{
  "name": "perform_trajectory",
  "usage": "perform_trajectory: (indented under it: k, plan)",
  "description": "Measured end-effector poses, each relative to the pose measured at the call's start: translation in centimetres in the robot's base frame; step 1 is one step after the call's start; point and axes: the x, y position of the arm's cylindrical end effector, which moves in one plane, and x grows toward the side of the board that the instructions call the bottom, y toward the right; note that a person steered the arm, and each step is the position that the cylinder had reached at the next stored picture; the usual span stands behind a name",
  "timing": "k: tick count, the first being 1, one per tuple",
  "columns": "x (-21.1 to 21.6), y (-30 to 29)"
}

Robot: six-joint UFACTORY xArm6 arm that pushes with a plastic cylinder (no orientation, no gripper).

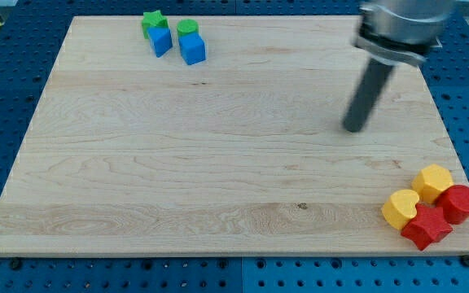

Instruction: Separate the cube from the green circle

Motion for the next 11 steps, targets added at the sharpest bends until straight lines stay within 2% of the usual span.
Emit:
perform_trajectory:
  k: [2,3,4,5,6,8,10,11]
  plan:
    - [-5.2,-20.3]
    - [-7.1,-26.3]
    - [-9.7,-23.6]
    - [-10.4,-22.4]
    - [-10.6,-23.5]
    - [-14.4,-24.2]
    - [-15.4,-23.2]
    - [-15.5,-20.2]
